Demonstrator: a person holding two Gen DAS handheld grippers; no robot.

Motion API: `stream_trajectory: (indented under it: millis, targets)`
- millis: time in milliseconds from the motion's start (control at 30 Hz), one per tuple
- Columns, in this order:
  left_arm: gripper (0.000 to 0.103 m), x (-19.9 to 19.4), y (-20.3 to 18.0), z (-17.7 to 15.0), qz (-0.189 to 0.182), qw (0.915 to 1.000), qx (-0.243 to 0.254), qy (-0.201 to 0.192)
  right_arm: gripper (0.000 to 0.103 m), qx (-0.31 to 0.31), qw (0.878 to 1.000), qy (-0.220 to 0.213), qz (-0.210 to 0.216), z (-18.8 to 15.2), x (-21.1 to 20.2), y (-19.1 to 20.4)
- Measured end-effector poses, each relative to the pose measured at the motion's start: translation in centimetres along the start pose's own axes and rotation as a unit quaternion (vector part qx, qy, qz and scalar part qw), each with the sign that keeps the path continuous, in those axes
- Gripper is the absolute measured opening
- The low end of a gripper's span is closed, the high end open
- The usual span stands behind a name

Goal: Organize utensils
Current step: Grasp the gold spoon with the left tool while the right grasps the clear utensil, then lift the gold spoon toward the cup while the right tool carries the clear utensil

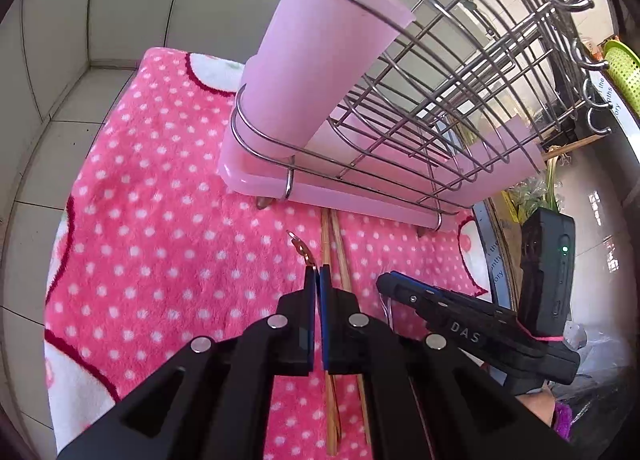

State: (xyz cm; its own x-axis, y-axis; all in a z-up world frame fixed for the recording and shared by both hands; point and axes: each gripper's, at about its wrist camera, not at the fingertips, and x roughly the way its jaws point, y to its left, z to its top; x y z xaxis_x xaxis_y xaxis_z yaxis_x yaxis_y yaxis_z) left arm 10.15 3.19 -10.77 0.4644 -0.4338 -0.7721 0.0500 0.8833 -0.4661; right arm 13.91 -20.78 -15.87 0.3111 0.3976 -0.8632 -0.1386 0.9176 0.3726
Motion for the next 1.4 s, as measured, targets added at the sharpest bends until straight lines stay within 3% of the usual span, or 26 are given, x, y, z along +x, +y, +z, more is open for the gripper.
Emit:
stream_trajectory:
  millis: [167,333,667,833,1033,1267,1400]
  targets:
    - [0.001,-2.0,0.1,0.0,-0.009,0.9998,0.009,-0.018,0.004,0.006,1.000,-0.026,0.014,-0.6,-0.9,-0.3]
    - [0.001,-3.9,-0.5,0.0,-0.021,0.9989,0.016,-0.039,0.004,0.013,0.996,-0.071,0.047,-1.6,-4.5,-1.3]
    - [0.001,-8.4,-3.6,-0.4,-0.036,0.9922,0.048,-0.109,0.004,0.009,0.977,-0.189,0.098,-2.9,-12.1,-1.3]
    - [0.001,-11.8,-4.7,0.5,-0.036,0.9839,0.062,-0.164,0.003,-0.011,0.954,-0.278,0.116,-3.0,-17.4,-0.9]
    - [0.001,-16.1,-5.5,3.1,-0.036,0.9678,0.068,-0.239,0.003,-0.040,0.913,-0.384,0.134,-1.1,-23.4,-0.3]
    - [0.001,-19.6,-7.0,6.5,-0.030,0.9469,0.078,-0.311,0.003,-0.073,0.872,-0.467,0.130,2.6,-27.0,0.4]
    - [0.001,-20.1,-7.6,7.9,-0.024,0.9381,0.086,-0.335,0.003,-0.088,0.856,-0.496,0.117,4.7,-28.0,0.7]
